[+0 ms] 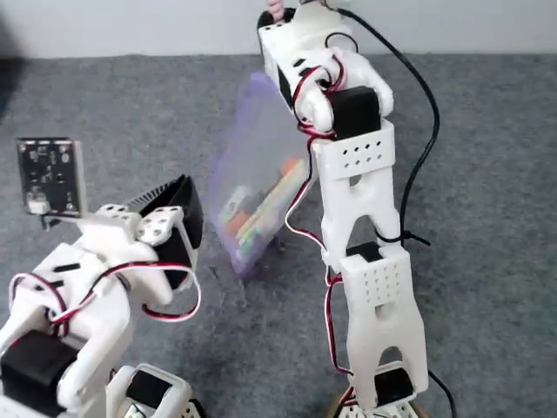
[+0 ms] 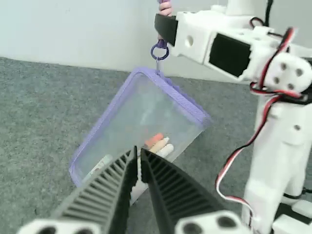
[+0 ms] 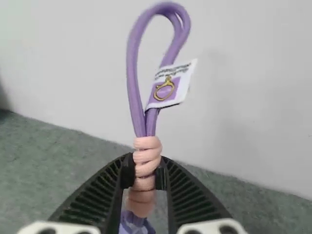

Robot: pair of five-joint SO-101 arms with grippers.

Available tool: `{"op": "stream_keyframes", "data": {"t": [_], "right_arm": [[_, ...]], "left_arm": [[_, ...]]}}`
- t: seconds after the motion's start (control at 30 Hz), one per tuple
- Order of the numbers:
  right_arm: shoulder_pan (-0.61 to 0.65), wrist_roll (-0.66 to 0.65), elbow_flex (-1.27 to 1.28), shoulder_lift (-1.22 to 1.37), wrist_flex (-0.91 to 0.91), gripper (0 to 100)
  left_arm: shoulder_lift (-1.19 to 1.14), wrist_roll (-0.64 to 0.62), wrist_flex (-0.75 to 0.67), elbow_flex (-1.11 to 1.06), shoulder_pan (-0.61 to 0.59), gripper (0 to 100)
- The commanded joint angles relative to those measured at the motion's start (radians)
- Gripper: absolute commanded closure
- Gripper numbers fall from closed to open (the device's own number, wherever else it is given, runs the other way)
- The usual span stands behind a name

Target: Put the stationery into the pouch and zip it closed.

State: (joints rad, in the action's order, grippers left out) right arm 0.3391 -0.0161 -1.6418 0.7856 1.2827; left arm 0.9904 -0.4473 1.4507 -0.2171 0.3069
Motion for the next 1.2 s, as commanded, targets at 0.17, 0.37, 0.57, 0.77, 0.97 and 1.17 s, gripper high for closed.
{"op": "stream_keyframes", "data": {"t": [0.17, 0.37, 0.57, 0.77, 0.97, 1.17], "right_arm": [[0.061, 0.052, -0.038, -0.139, 0.081, 99.1], [0.108, 0.044, -0.038, -0.237, 0.085, 99.1], [0.139, 0.037, -0.034, -0.311, 0.085, 99.1], [0.159, -0.02, -0.034, -0.351, 0.085, 99.1], [0.16, -0.02, -0.034, -0.377, 0.085, 99.1], [0.16, -0.02, -0.034, -0.403, 0.085, 99.1]], "left_arm": [[0.002, 0.0, 0.005, 0.007, -0.002, 98], [0.002, -0.003, 0.011, 0.007, -0.002, 76], [0.0, -0.005, 0.005, 0.007, -0.002, 74], [0.0, -0.005, 0.005, 0.007, -0.003, 74], [-0.025, -0.006, 0.003, 0.007, -0.051, 74], [-0.037, 0.0, -0.003, 0.01, -0.279, 74]]}}
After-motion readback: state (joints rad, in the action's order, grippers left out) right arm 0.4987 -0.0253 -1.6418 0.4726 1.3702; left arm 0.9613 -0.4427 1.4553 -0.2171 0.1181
